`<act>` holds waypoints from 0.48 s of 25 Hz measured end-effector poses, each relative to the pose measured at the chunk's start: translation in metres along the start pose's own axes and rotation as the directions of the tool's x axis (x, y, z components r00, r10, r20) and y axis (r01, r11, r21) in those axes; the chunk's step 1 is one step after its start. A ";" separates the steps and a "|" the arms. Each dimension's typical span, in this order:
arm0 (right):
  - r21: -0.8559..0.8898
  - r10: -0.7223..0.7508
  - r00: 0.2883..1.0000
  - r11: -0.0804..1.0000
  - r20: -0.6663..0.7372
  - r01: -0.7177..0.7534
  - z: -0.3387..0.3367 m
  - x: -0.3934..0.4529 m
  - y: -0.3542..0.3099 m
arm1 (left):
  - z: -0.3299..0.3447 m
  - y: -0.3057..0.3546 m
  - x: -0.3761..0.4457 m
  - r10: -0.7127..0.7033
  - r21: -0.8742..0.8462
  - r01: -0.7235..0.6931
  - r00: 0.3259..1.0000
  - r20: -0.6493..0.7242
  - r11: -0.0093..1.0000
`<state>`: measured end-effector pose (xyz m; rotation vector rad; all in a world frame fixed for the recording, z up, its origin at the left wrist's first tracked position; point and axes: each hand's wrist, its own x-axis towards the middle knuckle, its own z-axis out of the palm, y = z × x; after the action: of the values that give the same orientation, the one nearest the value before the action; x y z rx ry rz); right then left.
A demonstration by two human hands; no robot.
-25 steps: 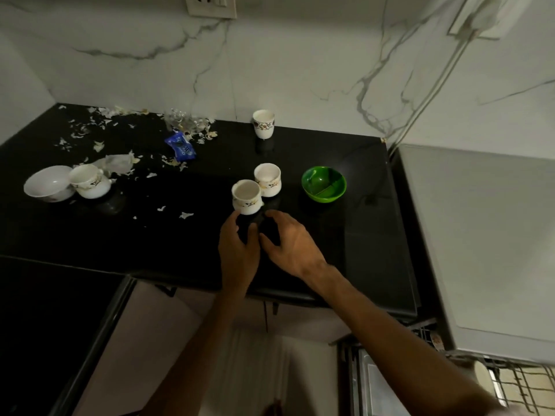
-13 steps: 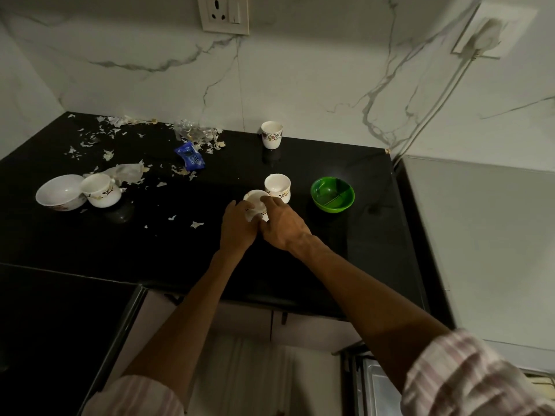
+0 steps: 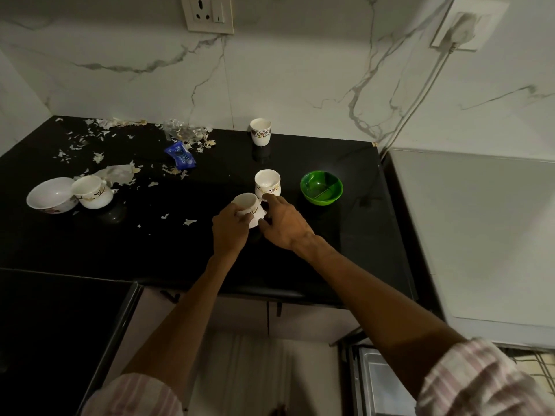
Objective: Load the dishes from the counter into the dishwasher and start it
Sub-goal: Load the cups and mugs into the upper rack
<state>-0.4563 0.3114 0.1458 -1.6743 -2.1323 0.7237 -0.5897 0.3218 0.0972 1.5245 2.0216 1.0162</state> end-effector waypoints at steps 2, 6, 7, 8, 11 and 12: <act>0.085 -0.001 0.999 0.996 -0.044 0.005 -0.001 -0.016 0.006 | -0.006 0.004 -0.022 0.003 -0.081 -0.005 0.999 -0.036 0.997; 0.305 -0.002 0.995 0.952 -0.099 0.032 -0.007 -0.061 0.007 | -0.027 0.026 -0.069 -0.108 -0.364 0.107 0.994 0.020 0.925; 0.365 0.002 0.993 0.930 -0.119 0.042 -0.011 -0.075 0.006 | -0.033 0.035 -0.082 -0.149 -0.438 0.166 0.986 0.073 0.884; 0.414 0.007 0.990 0.909 -0.140 0.052 -0.014 -0.088 0.005 | -0.038 0.043 -0.095 -0.178 -0.496 0.217 0.976 0.126 0.841; 0.530 0.045 0.984 0.846 -0.172 0.054 -0.026 -0.128 0.007 | -0.051 0.067 -0.134 -0.204 -0.614 0.335 0.939 0.276 0.714; 0.557 0.058 0.983 0.829 -0.176 0.051 -0.030 -0.140 0.008 | -0.053 0.073 -0.145 -0.201 -0.648 0.374 0.923 0.328 0.663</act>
<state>-0.3980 0.1829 0.1724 -1.3563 -1.5740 1.0284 -0.5334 0.1786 0.1718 0.8189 1.3858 1.2131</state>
